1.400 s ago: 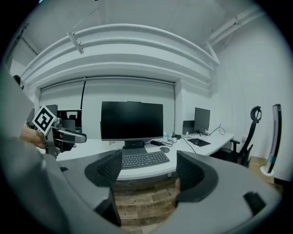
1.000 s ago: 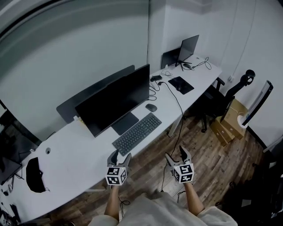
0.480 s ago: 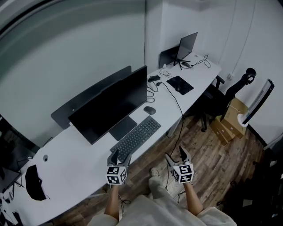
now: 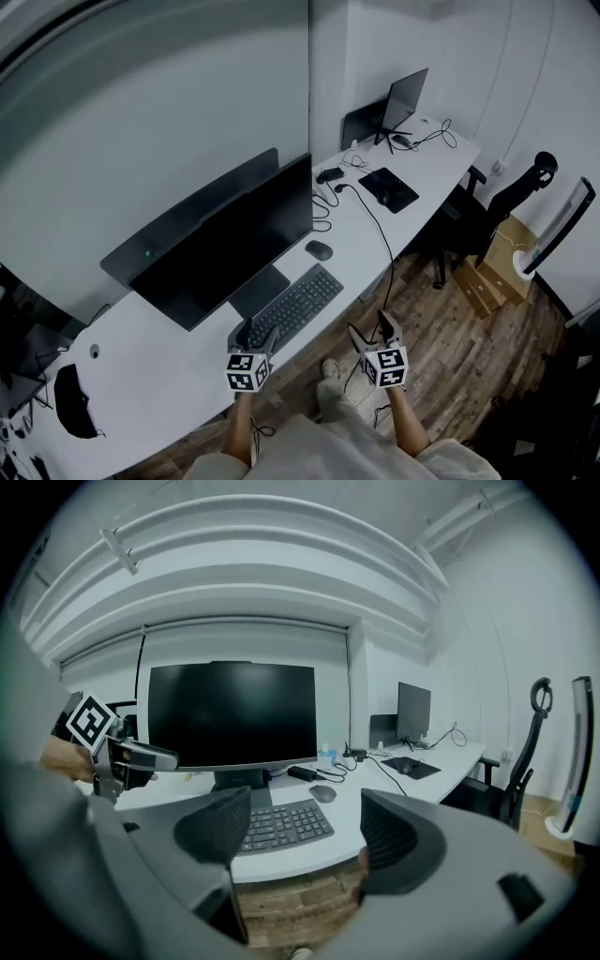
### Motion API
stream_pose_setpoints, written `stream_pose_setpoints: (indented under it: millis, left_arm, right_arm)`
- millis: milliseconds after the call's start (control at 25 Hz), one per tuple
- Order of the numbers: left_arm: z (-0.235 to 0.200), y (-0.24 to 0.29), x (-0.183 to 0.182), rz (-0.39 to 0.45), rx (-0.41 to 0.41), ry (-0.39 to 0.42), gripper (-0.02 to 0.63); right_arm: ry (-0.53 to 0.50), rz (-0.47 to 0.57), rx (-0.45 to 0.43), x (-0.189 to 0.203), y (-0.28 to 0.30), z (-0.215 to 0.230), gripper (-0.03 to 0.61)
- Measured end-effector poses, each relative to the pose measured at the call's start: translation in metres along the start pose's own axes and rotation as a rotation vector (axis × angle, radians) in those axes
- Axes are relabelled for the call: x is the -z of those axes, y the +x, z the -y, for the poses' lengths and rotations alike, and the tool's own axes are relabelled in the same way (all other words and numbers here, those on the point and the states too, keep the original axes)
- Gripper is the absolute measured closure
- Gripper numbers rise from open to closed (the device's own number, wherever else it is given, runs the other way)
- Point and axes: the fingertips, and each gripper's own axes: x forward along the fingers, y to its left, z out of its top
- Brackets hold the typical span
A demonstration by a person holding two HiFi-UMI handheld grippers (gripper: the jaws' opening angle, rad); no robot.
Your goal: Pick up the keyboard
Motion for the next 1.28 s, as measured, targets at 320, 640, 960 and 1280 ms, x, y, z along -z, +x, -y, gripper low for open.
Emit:
stream_pose_setpoints:
  millis: [320, 640, 960, 1280]
  left_arm:
    - [-0.006, 0.071, -0.027, -0.009, -0.044, -0.013, 0.337]
    - [-0.012, 0.138, -0.047, -0.024, -0.08, -0.021, 0.337]
    - [-0.013, 0.169, -0.048, -0.048, -0.121, -0.033, 0.337]
    - [-0.055, 0.119, -0.026, -0.058, -0.271, -0.105, 0.337]
  right_arm:
    - [-0.006, -0.004, -0.037, -0.024, 0.067, 0.054, 0.227]
    - [-0.028, -0.011, -0.076, -0.045, 0.13, 0.108, 0.227]
    - [-0.04, -0.033, -0.146, -0.047, 0.177, 0.127, 0.229]
    - [-0.082, -0.077, -0.326, -0.04, 0.212, 0.056, 0.229]
